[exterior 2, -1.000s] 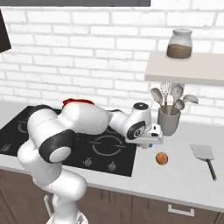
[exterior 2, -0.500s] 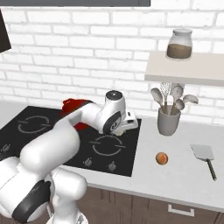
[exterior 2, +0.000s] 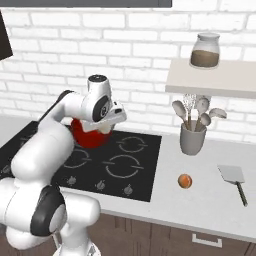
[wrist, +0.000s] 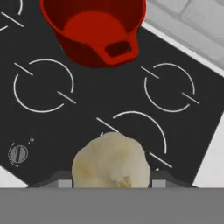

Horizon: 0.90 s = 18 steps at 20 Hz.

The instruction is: Put the onion and garlic in the pot. Retrieve the spatula and lightly stir the vegetables in the pot.

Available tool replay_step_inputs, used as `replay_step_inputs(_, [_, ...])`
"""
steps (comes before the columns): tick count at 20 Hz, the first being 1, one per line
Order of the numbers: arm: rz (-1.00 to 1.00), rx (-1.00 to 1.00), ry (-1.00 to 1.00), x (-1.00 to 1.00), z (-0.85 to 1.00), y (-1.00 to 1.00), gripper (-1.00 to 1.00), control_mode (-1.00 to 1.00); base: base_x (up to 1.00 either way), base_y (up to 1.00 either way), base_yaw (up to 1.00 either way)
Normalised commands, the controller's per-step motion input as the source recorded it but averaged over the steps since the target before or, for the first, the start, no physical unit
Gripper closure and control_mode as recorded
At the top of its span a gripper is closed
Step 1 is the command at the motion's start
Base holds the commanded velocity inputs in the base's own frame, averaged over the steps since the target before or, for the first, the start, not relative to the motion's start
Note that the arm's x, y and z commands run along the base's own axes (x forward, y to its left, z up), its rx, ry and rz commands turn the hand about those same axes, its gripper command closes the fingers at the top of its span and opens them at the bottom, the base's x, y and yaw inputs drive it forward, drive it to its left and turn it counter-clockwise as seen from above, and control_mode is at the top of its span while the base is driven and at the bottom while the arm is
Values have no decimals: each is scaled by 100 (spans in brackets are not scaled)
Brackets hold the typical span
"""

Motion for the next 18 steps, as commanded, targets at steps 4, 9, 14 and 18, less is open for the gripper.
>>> replay_step_inputs(4, [9,0,18,68,20,100,100,-100,0,0,0])
replay_step_inputs(9, [0,-2,19,93,-39,100,100,-100,0,0,0])
replay_step_inputs(14, [0,0,6,65,-64,82,100,-100,0,0,0])
replay_step_inputs(18, [0,0,0,63,-83,37,100,-100,0,0,0])
